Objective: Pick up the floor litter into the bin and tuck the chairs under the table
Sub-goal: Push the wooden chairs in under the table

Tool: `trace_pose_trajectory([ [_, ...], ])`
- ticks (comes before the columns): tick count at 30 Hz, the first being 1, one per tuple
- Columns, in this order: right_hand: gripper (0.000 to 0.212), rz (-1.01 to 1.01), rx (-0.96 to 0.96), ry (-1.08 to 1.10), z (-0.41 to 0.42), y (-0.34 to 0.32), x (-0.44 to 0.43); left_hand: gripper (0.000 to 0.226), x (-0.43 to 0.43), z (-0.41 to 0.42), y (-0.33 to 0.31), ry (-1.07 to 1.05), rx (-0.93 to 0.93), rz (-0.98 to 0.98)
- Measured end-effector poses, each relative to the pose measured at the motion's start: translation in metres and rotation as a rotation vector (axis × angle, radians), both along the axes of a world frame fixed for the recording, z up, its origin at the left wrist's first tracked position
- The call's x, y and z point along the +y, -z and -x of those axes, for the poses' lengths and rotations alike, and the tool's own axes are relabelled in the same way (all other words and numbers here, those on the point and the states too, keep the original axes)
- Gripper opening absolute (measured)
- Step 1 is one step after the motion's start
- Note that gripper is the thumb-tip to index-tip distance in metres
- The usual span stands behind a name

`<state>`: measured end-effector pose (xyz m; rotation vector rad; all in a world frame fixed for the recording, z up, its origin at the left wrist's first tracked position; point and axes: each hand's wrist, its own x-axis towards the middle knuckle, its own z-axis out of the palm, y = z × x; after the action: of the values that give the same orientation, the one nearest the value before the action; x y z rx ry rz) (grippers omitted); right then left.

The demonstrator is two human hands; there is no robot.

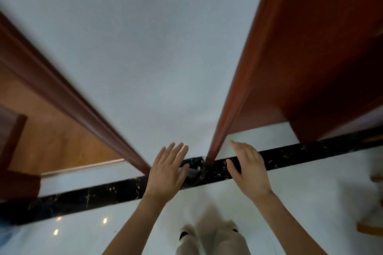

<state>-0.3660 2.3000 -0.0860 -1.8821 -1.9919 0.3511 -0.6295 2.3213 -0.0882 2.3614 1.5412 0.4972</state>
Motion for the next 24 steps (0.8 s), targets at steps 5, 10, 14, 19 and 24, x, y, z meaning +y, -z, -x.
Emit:
trace_pose_trajectory([
  [5, 0.056, -0.103, 0.035, 0.2, -0.04, -0.07, -0.055, 0.048, -0.002, -0.039, -0.08, 0.068, -0.122, -0.085],
  [10, 0.055, -0.144, -0.011, 0.388, -0.102, -0.094, -0.119, 0.049, -0.007, -0.096, -0.116, 0.216, -0.122, -0.148],
  [14, 0.056, -0.135, -0.039, 0.559, -0.16, -0.099, -0.176, 0.049, -0.021, -0.163, -0.126, 0.31, -0.133, -0.149],
  [19, 0.058, -0.082, -0.051, 0.729, -0.233, -0.102, -0.254, 0.052, -0.066, -0.279, -0.126, 0.496, -0.111, -0.118],
  [24, 0.059, 0.002, -0.077, 0.853, -0.308, -0.1, -0.328, 0.052, -0.128, -0.4, -0.121, 0.686, -0.144, -0.07],
])
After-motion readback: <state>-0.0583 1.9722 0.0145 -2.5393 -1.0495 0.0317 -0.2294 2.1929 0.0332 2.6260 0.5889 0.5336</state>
